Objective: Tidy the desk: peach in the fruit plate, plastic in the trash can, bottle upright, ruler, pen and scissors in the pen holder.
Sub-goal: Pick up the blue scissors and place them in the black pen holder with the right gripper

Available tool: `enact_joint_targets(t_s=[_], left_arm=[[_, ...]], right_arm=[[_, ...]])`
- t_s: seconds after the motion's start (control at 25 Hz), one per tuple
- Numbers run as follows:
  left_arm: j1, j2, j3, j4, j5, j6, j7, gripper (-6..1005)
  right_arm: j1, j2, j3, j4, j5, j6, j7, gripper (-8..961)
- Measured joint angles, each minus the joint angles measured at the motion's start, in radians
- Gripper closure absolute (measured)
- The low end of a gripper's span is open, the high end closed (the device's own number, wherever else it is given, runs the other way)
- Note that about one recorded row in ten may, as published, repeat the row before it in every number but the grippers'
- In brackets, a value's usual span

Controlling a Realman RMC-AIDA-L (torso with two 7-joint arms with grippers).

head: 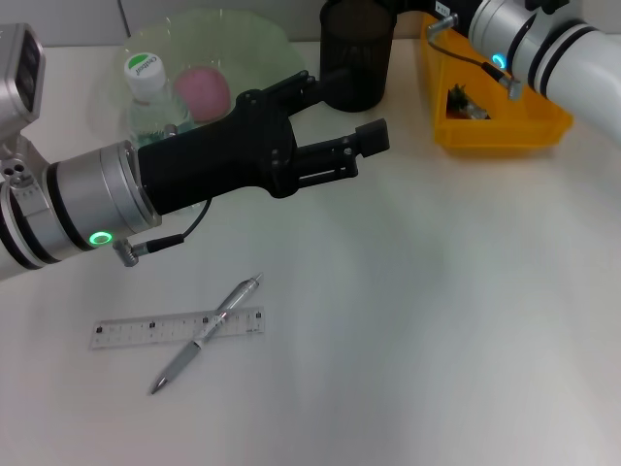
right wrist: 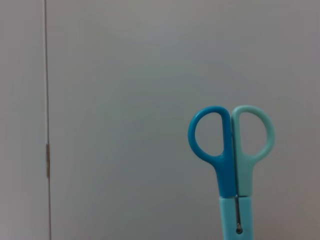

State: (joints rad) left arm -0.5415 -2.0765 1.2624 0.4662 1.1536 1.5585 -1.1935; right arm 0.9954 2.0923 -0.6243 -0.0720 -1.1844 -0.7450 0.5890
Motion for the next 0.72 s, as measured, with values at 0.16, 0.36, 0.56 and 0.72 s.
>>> enact_joint_targets(t_s=[0.16, 0.36, 0.56, 0.72], left_arm=[[0.0, 0.0, 0.0, 0.0, 0.0, 0.0, 0.0, 136], [0.0, 0.0, 0.0, 0.0, 0.0, 0.0, 0.0, 136], [-0.005, -0.001, 0.0, 0.0, 0.0, -0.001, 0.0, 136], [-0.006, 0.0, 0.0, 0.0, -0.001, -0.001, 0.0, 136]], right_arm=[[0.005, 0.0, -0.001, 0.0, -0.002, 0.013, 0.0, 747], [0.006, 0.0, -0.002, -0.003, -0.001, 0.018, 0.0, 743], [0.005, 0.0, -0.002, -0.004, -0.001, 0.018, 0.0, 708], [0.002, 0.0, -0.002, -0.005, -0.001, 0.016, 0.0, 696]])
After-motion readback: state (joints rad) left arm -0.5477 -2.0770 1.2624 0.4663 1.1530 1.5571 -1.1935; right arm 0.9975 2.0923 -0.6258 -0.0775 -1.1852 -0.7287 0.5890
